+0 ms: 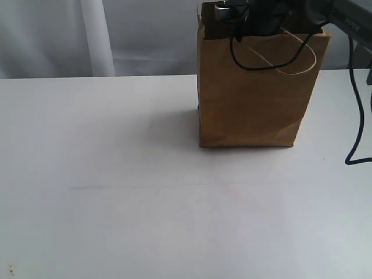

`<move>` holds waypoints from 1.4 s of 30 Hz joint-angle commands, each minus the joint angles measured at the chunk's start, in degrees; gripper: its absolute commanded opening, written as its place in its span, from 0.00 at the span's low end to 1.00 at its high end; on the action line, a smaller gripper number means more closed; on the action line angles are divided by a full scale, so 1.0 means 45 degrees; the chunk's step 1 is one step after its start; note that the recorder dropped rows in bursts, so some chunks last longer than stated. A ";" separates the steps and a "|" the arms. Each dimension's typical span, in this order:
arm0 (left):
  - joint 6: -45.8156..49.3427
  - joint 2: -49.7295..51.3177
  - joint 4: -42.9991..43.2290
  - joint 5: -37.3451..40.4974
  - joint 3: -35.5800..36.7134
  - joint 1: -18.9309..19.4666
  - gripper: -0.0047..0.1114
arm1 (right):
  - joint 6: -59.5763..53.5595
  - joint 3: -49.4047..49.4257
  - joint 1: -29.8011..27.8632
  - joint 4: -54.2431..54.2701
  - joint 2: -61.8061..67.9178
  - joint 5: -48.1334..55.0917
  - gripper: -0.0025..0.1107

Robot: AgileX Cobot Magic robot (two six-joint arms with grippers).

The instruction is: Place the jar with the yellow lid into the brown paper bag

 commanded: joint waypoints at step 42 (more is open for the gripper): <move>-0.0050 0.0038 -0.0048 -0.0120 -0.0028 -0.0062 0.05 | -0.2879 1.3325 0.0120 0.4709 -1.5349 -0.2527 0.02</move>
